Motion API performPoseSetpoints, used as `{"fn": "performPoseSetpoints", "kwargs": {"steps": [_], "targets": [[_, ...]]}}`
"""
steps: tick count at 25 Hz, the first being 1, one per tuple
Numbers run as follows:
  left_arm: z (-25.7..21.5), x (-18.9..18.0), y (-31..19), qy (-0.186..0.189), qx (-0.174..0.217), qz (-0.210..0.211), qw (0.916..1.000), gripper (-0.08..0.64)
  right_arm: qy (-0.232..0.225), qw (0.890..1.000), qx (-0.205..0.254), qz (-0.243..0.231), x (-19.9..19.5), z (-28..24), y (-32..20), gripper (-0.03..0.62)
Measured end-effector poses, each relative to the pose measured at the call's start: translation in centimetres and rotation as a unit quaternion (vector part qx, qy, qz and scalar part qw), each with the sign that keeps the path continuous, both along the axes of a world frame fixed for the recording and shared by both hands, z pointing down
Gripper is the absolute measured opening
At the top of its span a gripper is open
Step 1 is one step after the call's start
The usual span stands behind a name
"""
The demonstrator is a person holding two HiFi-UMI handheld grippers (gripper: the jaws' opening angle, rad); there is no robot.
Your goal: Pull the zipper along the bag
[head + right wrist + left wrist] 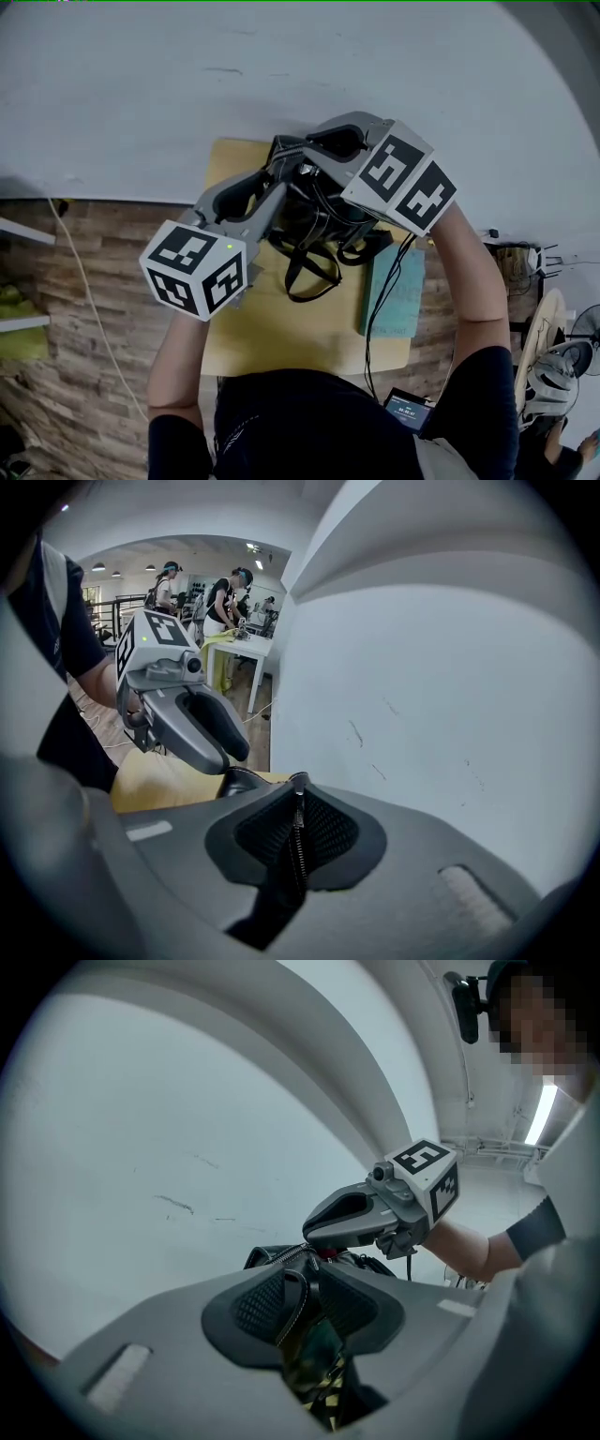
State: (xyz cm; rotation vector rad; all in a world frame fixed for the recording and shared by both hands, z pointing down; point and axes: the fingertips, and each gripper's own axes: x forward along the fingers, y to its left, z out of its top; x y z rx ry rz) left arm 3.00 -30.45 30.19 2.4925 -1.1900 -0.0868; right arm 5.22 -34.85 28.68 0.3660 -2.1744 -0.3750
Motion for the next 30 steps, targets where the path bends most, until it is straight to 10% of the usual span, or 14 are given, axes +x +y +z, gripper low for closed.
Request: {"fn": "performPoseSetpoints", "kwargs": {"steps": [30], "targets": [[0.4,0.6,-0.4,-0.005,-0.005,-0.03,0.9995,0.066,0.018,0.999,-0.027,0.019,3.9,0.7,-0.6,0.032]]}}
